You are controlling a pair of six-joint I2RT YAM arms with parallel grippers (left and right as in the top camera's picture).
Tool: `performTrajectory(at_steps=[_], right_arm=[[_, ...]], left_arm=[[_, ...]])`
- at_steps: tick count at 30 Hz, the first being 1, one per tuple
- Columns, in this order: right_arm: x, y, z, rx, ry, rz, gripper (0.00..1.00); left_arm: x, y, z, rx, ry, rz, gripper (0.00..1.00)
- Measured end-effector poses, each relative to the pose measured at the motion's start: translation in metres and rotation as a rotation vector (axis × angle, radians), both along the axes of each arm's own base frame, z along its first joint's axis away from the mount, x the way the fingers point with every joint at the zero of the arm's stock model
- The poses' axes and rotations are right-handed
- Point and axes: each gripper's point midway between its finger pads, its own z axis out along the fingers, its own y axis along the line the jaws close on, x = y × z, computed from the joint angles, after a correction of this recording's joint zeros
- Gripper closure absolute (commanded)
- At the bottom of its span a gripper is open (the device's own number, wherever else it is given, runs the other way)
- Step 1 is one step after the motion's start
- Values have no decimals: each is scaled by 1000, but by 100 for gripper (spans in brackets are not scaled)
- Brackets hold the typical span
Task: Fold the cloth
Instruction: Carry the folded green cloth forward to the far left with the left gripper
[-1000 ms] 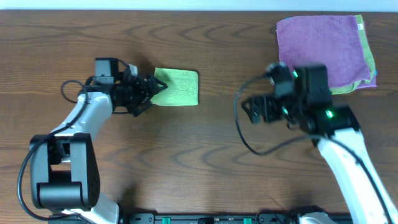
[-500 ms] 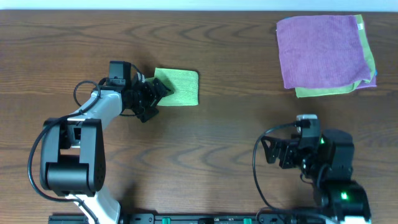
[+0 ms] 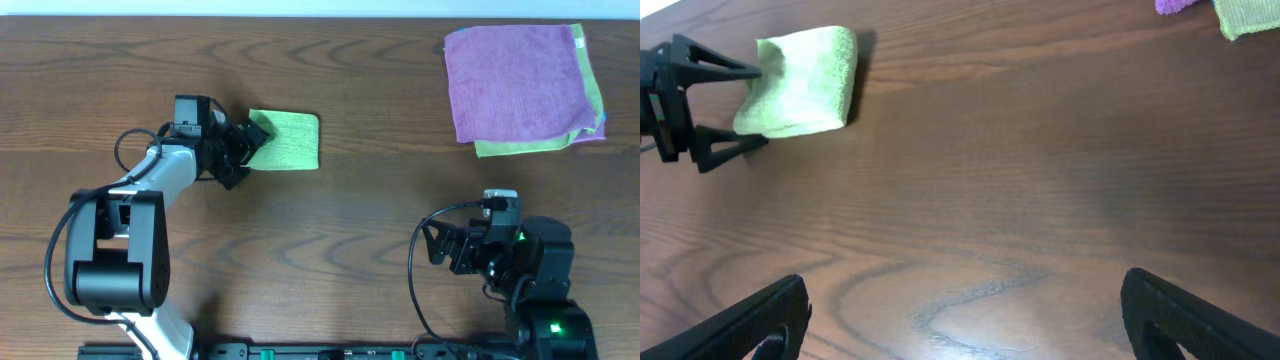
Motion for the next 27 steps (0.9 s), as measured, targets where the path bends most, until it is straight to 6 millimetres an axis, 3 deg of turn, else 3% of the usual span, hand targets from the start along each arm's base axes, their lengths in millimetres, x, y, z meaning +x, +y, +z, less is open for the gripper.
performTrajectory(at_steps=[17,23,27], right_arm=[[0,0,0,1,2,0,1],[0,0,0,1,2,0,1],[0,0,0,0,1,-1,1]], left_arm=[[0,-15,-4,17,3,-2,0],[13,-28,-7,-28,-24,-9,26],[18,-34,-14,-41,-36,-18,64]])
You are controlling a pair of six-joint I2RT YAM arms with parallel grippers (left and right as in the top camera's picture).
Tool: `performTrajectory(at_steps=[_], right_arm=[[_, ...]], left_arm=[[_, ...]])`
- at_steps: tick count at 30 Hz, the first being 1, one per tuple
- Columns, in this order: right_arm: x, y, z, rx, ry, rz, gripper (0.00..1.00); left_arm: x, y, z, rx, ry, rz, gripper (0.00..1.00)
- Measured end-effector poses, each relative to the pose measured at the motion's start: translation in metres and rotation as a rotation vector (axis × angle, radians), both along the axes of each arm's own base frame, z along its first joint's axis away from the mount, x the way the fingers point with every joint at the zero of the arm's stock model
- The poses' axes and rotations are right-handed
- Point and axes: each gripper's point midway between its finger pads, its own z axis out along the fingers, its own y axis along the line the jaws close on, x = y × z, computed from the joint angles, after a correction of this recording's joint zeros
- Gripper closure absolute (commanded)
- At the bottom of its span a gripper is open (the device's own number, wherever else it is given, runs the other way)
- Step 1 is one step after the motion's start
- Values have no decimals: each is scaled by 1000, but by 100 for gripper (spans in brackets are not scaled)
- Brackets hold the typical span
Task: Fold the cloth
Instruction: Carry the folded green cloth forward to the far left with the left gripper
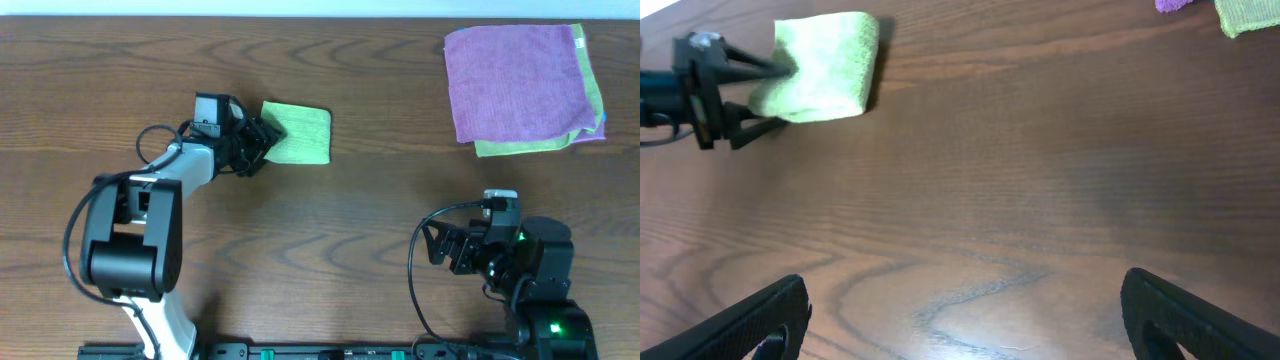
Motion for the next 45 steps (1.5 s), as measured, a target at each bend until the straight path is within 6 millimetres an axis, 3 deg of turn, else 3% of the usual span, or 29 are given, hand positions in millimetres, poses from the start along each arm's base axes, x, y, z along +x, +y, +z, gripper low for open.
performTrajectory(at_steps=[2,3,12,17,20,23,29,36,41,45], right_arm=[[0,0,0,1,1,0,1],[0,0,0,0,1,0,1],[0,0,0,3,2,-2,1],[0,0,-1,5,4,-4,1],[0,0,-1,5,4,-4,1],[0,0,-1,5,5,-4,1],[0,0,-1,5,5,-4,1],[0,0,-1,5,5,-4,1],[0,0,-1,5,5,-4,1],[0,0,-1,5,4,-4,1]], left_arm=[[3,-1,-4,5,-11,0,91],[4,-1,-7,7,-20,-4,95],[29,-4,11,-30,-137,-31,94],[74,15,65,-21,-220,-6,94],[106,40,110,19,-296,32,95],[126,69,142,76,-356,76,94],[149,118,172,160,-461,169,95],[181,137,169,178,-507,196,94],[198,133,137,151,-471,163,94],[197,132,110,139,-410,146,94]])
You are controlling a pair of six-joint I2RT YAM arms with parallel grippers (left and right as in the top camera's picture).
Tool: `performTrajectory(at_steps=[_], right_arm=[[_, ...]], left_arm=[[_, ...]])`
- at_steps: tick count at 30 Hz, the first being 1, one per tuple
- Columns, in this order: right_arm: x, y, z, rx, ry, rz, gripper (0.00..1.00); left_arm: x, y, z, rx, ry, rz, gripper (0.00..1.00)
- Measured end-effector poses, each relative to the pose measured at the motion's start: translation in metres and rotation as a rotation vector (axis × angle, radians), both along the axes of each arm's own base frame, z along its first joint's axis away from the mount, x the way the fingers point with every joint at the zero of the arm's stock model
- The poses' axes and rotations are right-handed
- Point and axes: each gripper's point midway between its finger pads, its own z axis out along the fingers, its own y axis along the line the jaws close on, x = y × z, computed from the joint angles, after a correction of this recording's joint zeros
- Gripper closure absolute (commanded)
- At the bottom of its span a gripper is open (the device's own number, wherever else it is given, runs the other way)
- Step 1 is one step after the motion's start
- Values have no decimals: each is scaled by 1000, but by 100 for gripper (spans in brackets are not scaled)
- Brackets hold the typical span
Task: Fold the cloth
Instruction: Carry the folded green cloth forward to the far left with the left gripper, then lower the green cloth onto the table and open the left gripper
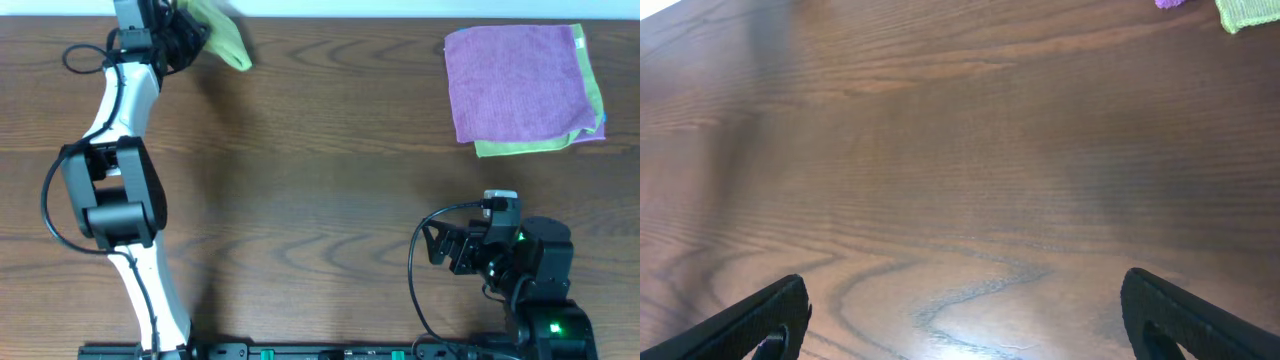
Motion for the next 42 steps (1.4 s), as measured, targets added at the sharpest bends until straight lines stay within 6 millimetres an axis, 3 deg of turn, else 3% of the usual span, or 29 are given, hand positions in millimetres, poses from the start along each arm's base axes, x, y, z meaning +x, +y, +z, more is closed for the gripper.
performTrajectory(at_steps=[4,14,17,19,20,23,25,37,42], right_arm=[[0,0,0,0,1,0,1],[0,0,0,0,1,0,1],[0,0,0,0,1,0,1],[0,0,0,0,1,0,1],[0,0,0,0,1,0,1],[0,0,0,0,1,0,1],[0,0,0,0,1,0,1],[0,0,0,0,1,0,1],[0,0,0,0,1,0,1]], left_arm=[[-9,7,-19,15,63,-8,94],[-28,62,-50,102,155,28,94],[-32,71,-61,127,175,31,91],[-35,74,-67,150,191,24,75],[-35,75,-69,163,193,22,59],[-37,77,-71,188,192,11,32],[-37,79,-71,196,193,9,2],[-57,112,-81,176,273,62,5],[-70,111,-86,187,321,27,5]])
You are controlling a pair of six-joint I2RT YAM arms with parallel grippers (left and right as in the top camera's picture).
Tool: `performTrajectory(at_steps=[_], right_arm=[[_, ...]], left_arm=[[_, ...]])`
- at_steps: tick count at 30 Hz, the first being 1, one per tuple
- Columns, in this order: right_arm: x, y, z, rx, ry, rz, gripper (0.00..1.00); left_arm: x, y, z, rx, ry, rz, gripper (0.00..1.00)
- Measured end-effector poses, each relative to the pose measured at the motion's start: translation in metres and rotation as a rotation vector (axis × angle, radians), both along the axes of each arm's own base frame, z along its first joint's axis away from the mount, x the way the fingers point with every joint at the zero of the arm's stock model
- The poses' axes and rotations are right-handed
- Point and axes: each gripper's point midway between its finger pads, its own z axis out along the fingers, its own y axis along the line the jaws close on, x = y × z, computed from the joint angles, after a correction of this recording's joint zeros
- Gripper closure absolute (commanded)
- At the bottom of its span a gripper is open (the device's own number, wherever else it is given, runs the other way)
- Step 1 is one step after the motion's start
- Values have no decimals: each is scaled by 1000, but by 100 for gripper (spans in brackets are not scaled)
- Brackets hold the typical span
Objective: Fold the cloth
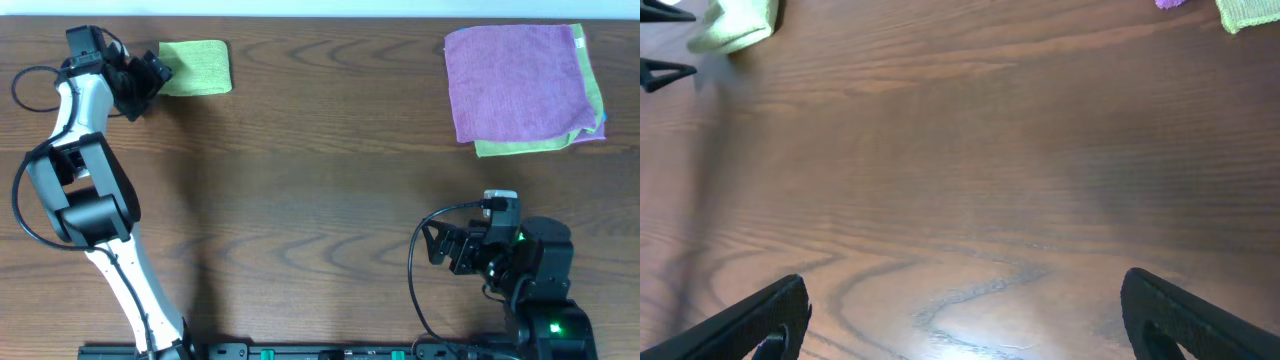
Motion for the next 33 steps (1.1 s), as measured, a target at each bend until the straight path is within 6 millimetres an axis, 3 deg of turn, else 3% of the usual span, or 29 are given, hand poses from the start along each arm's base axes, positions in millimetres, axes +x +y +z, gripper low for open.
performTrajectory(at_steps=[4,9,18,26,33], right_arm=[[0,0,0,0,0,0,1],[0,0,0,0,0,0,1],[0,0,0,0,0,0,1],[0,0,0,0,0,0,1],[0,0,0,0,1,0,1]], left_arm=[[-14,-7,0,7,48,-51,5],[-39,-15,19,38,99,-130,5],[-77,-40,82,226,139,-267,5],[-85,-59,127,302,69,-310,5],[-142,-64,151,289,185,-335,5]])
